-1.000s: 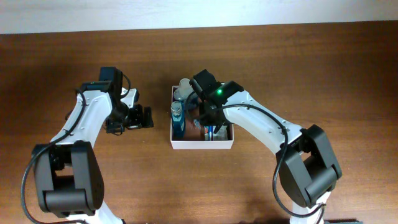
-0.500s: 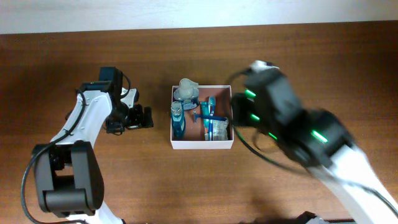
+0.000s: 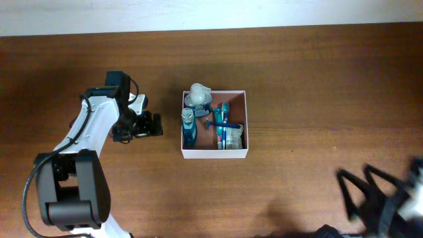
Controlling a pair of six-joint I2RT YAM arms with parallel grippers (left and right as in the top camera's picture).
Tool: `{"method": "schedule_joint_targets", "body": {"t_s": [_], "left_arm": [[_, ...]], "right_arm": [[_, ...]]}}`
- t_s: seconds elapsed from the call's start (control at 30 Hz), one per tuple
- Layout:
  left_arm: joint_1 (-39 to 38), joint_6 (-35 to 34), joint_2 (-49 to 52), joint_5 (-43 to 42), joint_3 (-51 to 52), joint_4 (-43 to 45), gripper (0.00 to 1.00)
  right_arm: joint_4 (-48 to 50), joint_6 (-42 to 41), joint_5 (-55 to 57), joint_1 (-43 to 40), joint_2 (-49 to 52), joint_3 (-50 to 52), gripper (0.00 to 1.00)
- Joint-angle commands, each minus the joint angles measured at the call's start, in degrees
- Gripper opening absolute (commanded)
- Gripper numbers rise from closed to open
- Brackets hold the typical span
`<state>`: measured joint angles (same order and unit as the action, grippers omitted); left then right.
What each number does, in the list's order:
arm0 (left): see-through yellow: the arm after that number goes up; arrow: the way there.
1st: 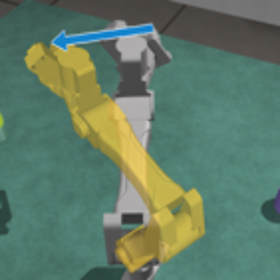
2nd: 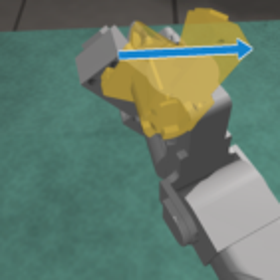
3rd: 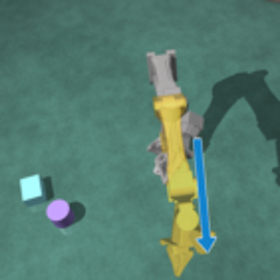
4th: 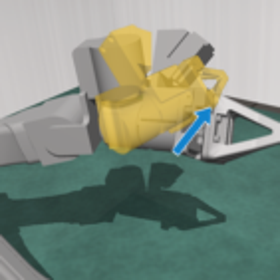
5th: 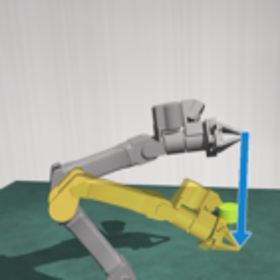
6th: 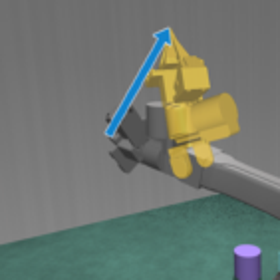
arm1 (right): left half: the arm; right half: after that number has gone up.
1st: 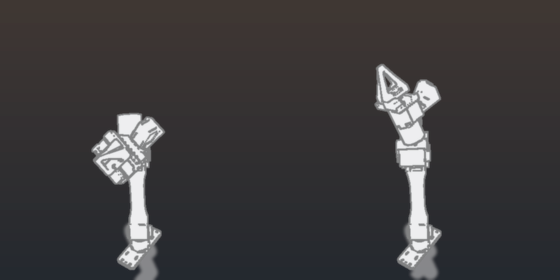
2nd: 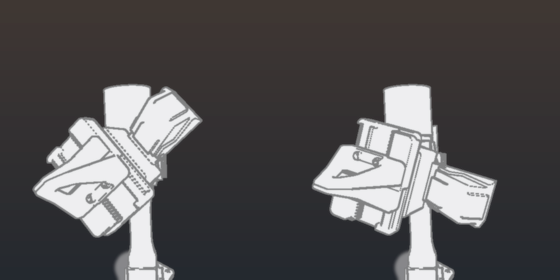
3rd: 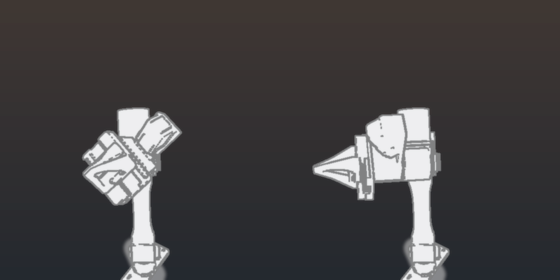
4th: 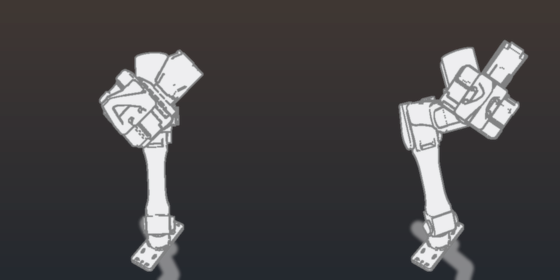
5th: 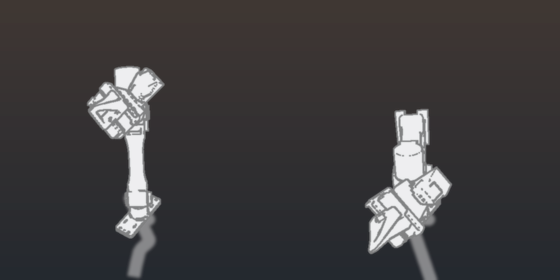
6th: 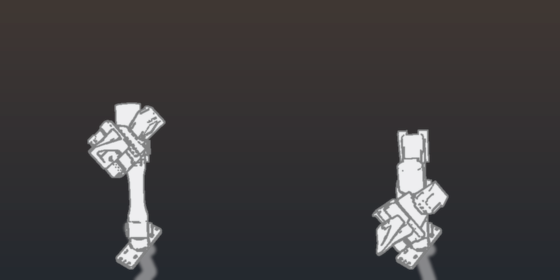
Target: Pack container
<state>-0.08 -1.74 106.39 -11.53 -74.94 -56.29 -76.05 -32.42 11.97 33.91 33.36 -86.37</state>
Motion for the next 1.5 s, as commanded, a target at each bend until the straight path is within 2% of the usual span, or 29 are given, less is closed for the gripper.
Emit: {"method": "schedule_joint_targets", "body": {"t_s": [0.0, 0.1, 0.23, 0.37, 0.77, 1.17, 1.47], "left_arm": [[0.24, -0.13, -0.24, 0.02, 0.17, -0.02, 0.99], [0.24, -0.15, -0.24, 0.02, 0.17, -0.02, 0.99], [0.24, -0.15, -0.24, 0.0, 0.17, -0.02, 0.99], [0.24, -0.15, -0.24, 0.02, 0.17, -0.02, 0.99], [0.24, -0.15, -0.24, 0.02, 0.17, -0.02, 0.99], [0.24, -0.15, -0.24, 0.02, 0.17, -0.02, 0.99], [0.24, -0.13, -0.24, 0.02, 0.17, -0.02, 0.99]], "right_arm": [[-1.81, 1.11, 1.38, 0.2, -6.67, -0.15, 0.6], [-3.45, 2.1, 1.36, 0.2, -12.04, -0.15, 0.6], [-5.33, 2.82, 1.2, 0.2, -18.73, -0.15, 0.75], [-6.86, 4.81, 0.26, 0.2, -23.56, -0.17, 0.79], [-8.85, 9.7, -2.75, 0.2, -31.21, -0.17, 0.79], [-11.17, 11.21, -4.66, 0.2, -33.05, -0.96, 0.8], [-1.55, 14.25, -12.61, 0.2, -33.05, 0.33, 0.88]]}}
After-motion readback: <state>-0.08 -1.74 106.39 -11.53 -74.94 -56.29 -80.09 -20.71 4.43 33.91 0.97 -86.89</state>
